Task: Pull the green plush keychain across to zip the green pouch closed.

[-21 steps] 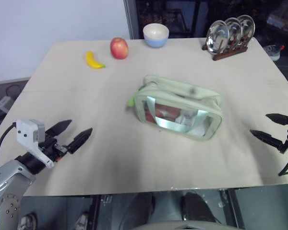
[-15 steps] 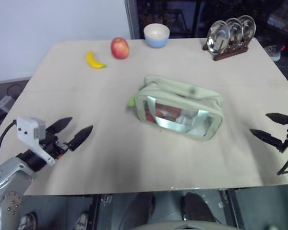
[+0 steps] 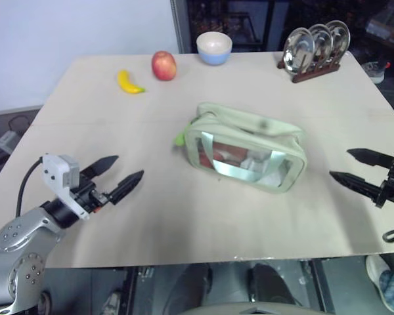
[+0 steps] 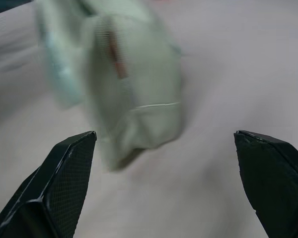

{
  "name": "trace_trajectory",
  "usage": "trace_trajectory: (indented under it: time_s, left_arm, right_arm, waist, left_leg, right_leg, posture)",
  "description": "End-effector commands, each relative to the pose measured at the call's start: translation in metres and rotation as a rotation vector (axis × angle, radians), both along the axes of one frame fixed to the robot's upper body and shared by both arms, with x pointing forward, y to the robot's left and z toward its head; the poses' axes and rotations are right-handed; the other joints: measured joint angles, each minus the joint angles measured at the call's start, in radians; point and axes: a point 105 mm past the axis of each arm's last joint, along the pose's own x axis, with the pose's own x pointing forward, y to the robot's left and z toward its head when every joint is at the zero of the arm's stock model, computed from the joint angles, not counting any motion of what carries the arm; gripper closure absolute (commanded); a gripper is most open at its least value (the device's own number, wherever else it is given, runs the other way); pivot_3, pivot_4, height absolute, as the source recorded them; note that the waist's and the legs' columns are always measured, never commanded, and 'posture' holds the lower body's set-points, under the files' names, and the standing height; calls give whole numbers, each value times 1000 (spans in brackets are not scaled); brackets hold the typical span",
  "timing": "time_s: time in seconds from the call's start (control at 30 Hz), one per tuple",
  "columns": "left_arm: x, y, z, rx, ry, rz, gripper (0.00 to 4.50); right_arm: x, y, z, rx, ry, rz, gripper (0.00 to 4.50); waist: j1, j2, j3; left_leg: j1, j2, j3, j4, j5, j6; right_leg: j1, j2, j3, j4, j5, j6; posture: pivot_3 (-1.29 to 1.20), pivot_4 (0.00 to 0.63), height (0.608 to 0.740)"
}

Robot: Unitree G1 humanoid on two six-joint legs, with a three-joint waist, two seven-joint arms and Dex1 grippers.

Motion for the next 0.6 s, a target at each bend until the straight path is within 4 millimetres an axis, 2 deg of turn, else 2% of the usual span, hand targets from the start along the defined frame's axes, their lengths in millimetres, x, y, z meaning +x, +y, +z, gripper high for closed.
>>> trace_trajectory:
  time_s: [0.03, 0.13, 0.3, 0.43, 0.6]
  left_arm:
    - [-2, -8, 6, 54, -47, -47, 11]
    - [-1, -12, 5, 56, -49, -68, 11]
    - [-2, -17, 3, 70, -40, -116, 11]
    - [-10, -26, 1, 44, -7, -185, 11]
    - [-15, -28, -1, 55, -7, -191, 11]
  right_arm:
    - [-5, 32, 26, -73, -74, 104, 0]
    - [-5, 70, 39, -86, -119, 221, 0]
    - [9, 105, 42, -145, -118, 320, 0]
    - [27, 122, 40, -176, -82, 351, 0]
    - [46, 127, 35, -230, -54, 353, 0]
  waist:
    - [-4, 0, 0]
    - [-9, 1, 0]
    - [-1, -1, 1]
    - [-4, -1, 1]
    - [-3, -1, 1]
  left_leg:
    - [0, 0, 0, 0, 0, 0]
    - [1, 1, 1, 0, 0, 0]
    - [0, 2, 1, 0, 0, 0]
    - [-3, 1, 0, 1, 1, -1]
    - [-3, 1, 0, 0, 3, -4]
  right_leg:
    - [0, 0, 0, 0, 0, 0]
    - [0, 1, -1, 0, 1, -1]
    - [-1, 2, -1, -1, 1, -1]
    - [-2, 1, -1, -2, 2, -1]
    - [-3, 0, -1, -1, 1, -1]
  posture:
    - [0, 150, 740]
    - [0, 150, 740]
    - [0, 150, 740]
    - [0, 150, 740]
    - [0, 150, 740]
